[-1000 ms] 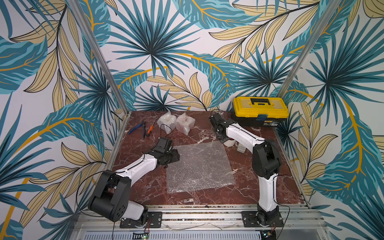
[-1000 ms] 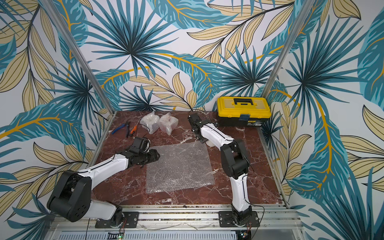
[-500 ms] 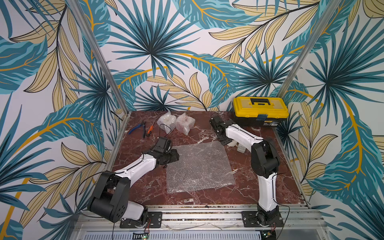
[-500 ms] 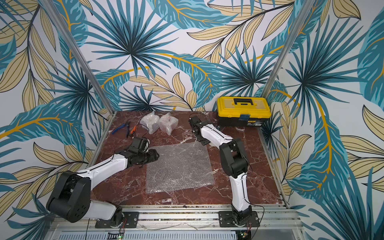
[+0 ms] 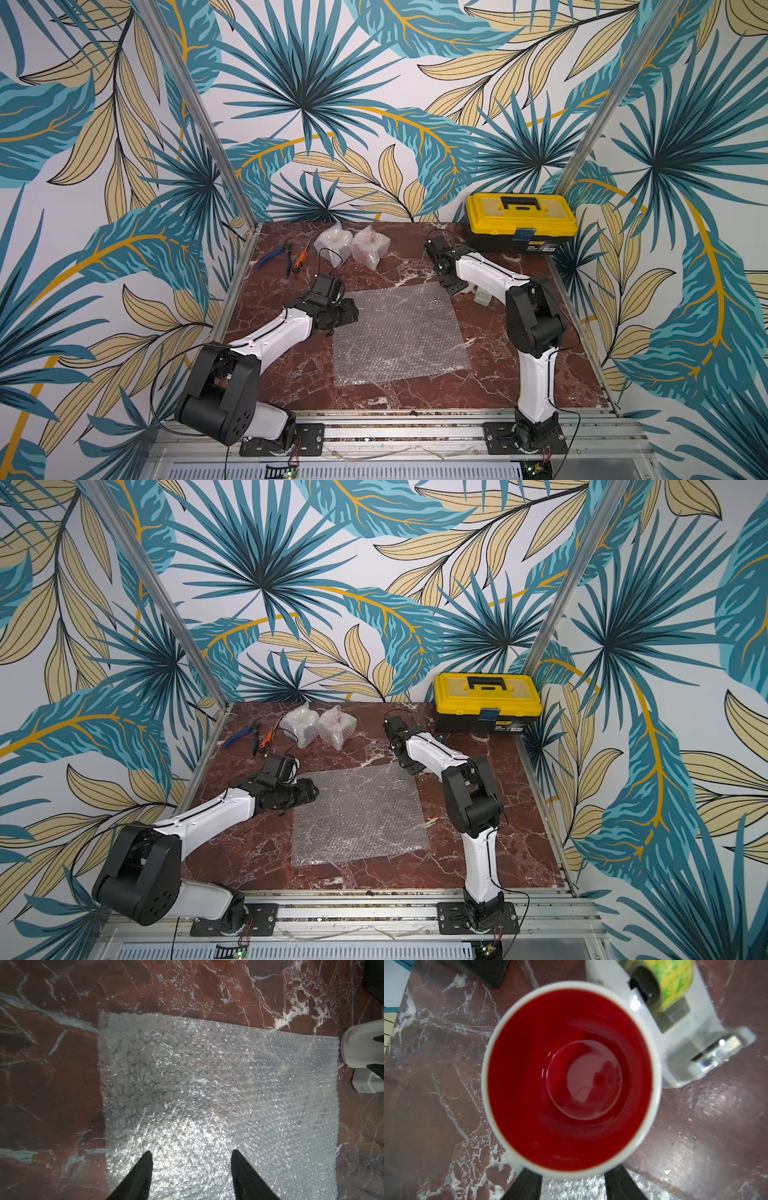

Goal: Wrap mugs in bubble wrap
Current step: Pick up the mug from the center of the board.

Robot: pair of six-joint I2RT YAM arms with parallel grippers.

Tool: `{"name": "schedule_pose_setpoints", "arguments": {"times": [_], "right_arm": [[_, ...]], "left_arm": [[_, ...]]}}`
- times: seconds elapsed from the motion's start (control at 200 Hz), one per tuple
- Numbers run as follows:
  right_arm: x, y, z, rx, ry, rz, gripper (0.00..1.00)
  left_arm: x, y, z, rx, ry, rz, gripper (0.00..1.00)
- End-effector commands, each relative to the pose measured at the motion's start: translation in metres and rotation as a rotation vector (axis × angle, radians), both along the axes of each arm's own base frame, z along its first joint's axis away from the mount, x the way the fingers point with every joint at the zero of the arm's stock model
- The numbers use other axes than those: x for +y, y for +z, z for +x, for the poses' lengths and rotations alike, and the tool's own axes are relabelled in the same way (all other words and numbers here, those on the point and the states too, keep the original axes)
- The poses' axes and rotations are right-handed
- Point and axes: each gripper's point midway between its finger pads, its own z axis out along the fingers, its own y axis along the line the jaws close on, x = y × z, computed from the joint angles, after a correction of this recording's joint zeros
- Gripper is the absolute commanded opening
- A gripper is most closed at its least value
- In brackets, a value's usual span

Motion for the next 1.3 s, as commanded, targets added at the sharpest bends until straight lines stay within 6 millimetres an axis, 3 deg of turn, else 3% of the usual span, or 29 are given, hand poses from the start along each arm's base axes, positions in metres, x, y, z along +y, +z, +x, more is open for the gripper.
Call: {"name": "schedule_pose_setpoints", "arguments": {"times": [0.0, 0.31, 0.451, 0.671, 1.132, 1.297], "right_arm": [[0.007, 0.010, 0.002, -0.045, 0.024, 0.053, 0.51], [0.017, 0.029, 0.010, -0.134, 0.039, 0.086, 0.65], [0.015, 0.028, 0.011, -0.137, 0.009, 0.080, 0.71], [0.003, 0.012, 0.003, -0.056, -0.110, 0.035, 0.67], [-0.010, -0.001, 0.009, -0.032, -0.262, 0.002, 0.66], [-0.013, -0.003, 0.009, -0.025, -0.270, -0.009, 0.55]], "left_arm": [[0.001, 0.006, -0.003, -0.013, -0.013, -0.006, 0.61], [0.000, 0.006, -0.002, -0.014, -0.023, -0.011, 0.61], [0.000, 0.005, -0.002, -0.013, -0.025, -0.011, 0.61], [-0.001, 0.002, -0.002, -0.008, -0.031, -0.006, 0.61], [0.000, -0.006, -0.001, 0.011, -0.048, 0.007, 0.61], [0.002, -0.009, -0.001, 0.018, -0.047, 0.013, 0.61]]}}
